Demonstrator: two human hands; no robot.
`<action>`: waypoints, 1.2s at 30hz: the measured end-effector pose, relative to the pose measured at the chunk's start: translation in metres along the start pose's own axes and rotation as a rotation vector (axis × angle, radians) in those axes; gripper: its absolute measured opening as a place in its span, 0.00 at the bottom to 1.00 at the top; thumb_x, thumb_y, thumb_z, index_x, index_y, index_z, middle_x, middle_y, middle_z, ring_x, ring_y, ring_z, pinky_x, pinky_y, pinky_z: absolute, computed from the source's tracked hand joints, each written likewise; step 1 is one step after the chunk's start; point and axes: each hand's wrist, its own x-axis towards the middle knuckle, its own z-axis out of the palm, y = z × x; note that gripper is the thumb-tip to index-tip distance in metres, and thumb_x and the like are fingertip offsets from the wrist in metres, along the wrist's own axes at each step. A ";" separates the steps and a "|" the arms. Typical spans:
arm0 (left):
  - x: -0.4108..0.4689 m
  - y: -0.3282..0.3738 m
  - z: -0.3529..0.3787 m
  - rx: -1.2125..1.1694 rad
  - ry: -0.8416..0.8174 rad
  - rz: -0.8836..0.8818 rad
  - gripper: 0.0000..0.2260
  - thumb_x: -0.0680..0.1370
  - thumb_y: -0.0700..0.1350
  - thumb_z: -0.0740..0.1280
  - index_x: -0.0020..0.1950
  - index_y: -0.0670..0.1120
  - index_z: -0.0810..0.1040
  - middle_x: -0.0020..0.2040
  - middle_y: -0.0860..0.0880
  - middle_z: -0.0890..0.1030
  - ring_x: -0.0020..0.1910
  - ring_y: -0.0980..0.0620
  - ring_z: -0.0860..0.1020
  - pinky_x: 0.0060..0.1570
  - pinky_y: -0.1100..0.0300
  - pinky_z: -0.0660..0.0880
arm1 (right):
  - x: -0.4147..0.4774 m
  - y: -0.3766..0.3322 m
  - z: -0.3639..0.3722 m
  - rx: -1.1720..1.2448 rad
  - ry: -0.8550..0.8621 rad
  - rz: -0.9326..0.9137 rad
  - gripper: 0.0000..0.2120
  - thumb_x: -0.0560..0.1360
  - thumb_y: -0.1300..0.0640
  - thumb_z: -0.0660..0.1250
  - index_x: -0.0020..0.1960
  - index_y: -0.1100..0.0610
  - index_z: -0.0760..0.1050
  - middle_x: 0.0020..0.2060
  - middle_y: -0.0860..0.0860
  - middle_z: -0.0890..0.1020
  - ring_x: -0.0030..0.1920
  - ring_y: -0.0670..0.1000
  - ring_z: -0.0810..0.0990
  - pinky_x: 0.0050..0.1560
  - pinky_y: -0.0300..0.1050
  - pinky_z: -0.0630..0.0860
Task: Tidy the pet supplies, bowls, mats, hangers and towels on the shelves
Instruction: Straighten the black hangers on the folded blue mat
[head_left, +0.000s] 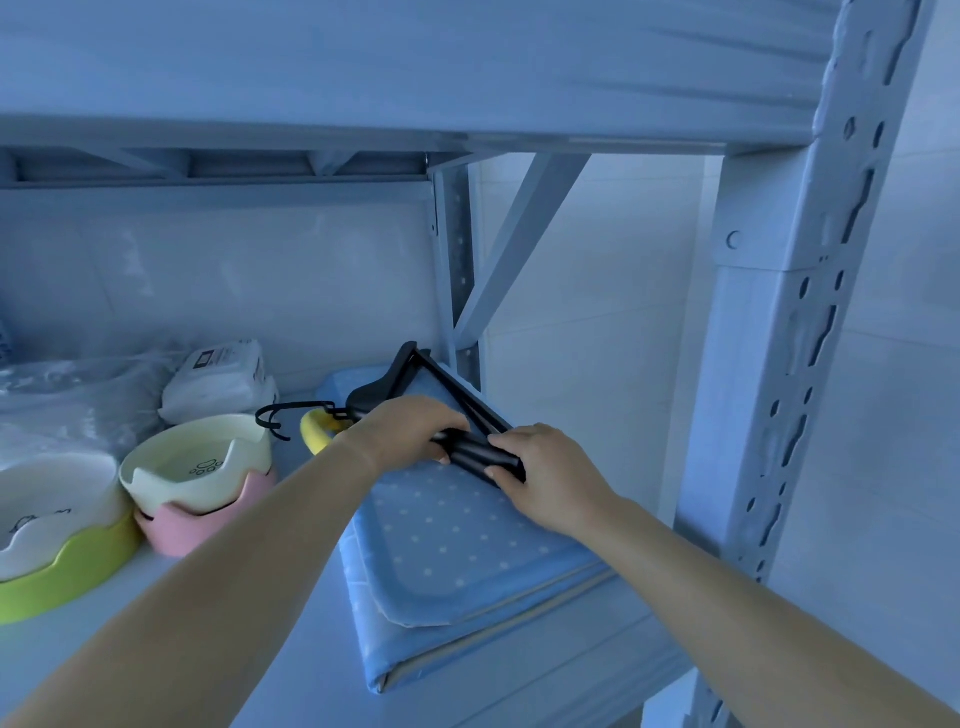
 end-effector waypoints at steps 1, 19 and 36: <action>-0.002 0.001 0.001 -0.002 0.007 -0.004 0.09 0.75 0.43 0.67 0.54 0.50 0.76 0.44 0.54 0.76 0.49 0.52 0.74 0.49 0.56 0.71 | -0.001 0.000 -0.001 0.000 0.013 -0.004 0.12 0.75 0.55 0.64 0.54 0.61 0.78 0.47 0.56 0.82 0.49 0.55 0.77 0.50 0.50 0.75; -0.073 0.036 0.017 -0.084 0.080 -0.261 0.21 0.78 0.53 0.63 0.70 0.52 0.68 0.69 0.54 0.69 0.68 0.55 0.66 0.68 0.58 0.62 | -0.021 0.001 0.000 0.058 0.104 -0.042 0.17 0.73 0.53 0.67 0.61 0.56 0.76 0.58 0.48 0.79 0.59 0.52 0.75 0.54 0.47 0.75; -0.120 0.095 0.029 -0.247 0.068 -0.457 0.32 0.66 0.71 0.64 0.66 0.58 0.71 0.71 0.62 0.65 0.69 0.63 0.62 0.62 0.68 0.55 | -0.039 0.005 -0.005 0.250 0.040 -0.093 0.16 0.72 0.63 0.68 0.59 0.64 0.75 0.56 0.56 0.80 0.57 0.54 0.77 0.55 0.38 0.70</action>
